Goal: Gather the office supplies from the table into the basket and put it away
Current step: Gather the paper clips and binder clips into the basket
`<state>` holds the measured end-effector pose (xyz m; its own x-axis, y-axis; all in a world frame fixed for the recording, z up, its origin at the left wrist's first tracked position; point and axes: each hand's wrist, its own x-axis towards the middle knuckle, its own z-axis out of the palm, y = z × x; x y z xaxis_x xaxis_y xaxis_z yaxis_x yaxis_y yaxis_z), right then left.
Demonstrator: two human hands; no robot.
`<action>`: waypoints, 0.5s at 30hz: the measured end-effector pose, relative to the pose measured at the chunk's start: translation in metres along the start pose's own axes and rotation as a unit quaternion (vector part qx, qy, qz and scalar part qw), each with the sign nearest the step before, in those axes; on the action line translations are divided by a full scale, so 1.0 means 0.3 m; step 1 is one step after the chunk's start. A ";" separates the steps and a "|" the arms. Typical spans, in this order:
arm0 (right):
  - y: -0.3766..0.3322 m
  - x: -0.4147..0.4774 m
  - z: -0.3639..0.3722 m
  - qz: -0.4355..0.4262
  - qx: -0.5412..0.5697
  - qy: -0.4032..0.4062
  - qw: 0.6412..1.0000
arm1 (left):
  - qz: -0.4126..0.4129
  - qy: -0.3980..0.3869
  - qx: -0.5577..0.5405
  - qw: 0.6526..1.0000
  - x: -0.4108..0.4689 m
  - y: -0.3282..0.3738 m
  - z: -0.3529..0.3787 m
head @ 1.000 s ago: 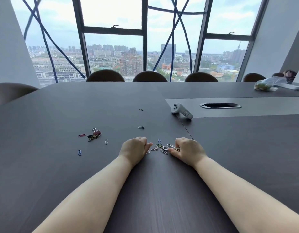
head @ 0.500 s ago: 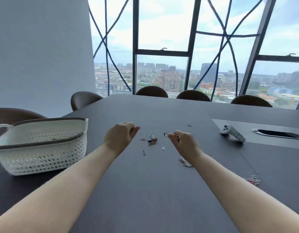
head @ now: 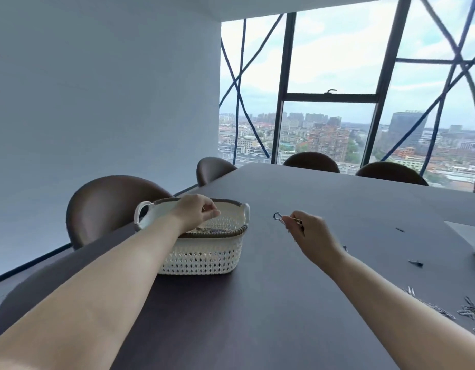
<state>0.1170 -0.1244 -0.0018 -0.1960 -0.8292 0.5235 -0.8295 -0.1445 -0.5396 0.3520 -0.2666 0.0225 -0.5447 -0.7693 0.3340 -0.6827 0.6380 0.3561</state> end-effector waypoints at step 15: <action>-0.039 0.019 0.121 -0.023 0.008 0.022 0.999 | 0.075 0.058 0.061 0.994 -0.112 -0.127 -0.060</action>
<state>0.1446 -0.1470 -0.0166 -0.1809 -0.7969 0.5764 -0.8299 -0.1908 -0.5242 0.4050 -0.2647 0.0134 -0.5891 -0.6526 0.4765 -0.6566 0.7303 0.1884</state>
